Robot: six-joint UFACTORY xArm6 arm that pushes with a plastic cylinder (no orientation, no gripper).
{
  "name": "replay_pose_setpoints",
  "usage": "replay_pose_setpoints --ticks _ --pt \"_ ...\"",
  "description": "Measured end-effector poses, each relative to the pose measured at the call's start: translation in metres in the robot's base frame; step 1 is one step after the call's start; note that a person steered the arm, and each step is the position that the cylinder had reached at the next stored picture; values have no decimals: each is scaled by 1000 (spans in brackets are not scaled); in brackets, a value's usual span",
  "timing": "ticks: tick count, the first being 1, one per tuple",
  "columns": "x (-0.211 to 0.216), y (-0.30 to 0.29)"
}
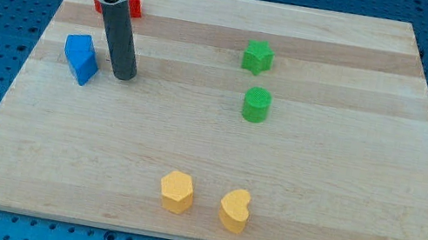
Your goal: Push the green circle towards top right
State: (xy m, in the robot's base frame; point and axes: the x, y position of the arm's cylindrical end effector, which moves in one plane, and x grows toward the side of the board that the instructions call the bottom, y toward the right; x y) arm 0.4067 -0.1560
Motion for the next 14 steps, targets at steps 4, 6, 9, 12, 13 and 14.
replay_pose_setpoints --ticks 4,6,9,12,13,14 --pt "-3 68" --pt "10 98" --pt "8 164" --pt "32 184" --pt "37 213" --pt "13 263"
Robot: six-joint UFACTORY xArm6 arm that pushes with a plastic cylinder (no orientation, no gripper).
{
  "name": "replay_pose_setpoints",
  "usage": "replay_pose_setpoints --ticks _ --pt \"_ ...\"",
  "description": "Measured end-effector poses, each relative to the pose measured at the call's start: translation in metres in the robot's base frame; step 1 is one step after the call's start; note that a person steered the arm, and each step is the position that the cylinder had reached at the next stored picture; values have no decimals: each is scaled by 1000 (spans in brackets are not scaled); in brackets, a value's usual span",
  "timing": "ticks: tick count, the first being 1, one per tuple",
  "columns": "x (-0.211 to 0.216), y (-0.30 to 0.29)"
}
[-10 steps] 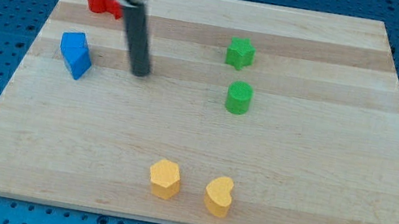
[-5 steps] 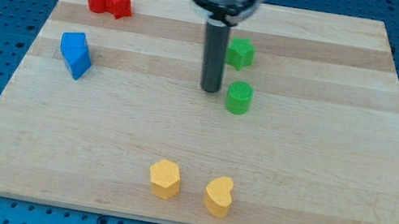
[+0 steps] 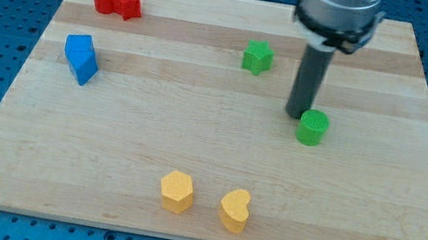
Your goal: Push the green circle towards top right
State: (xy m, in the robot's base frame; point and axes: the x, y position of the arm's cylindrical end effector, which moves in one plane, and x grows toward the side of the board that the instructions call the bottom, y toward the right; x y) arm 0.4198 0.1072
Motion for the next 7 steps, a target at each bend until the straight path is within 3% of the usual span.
replay_pose_setpoints --ticks 3,4,5,7 --pt "3 -66" --pt "59 -31" --pt "64 -4" --pt "-8 29"
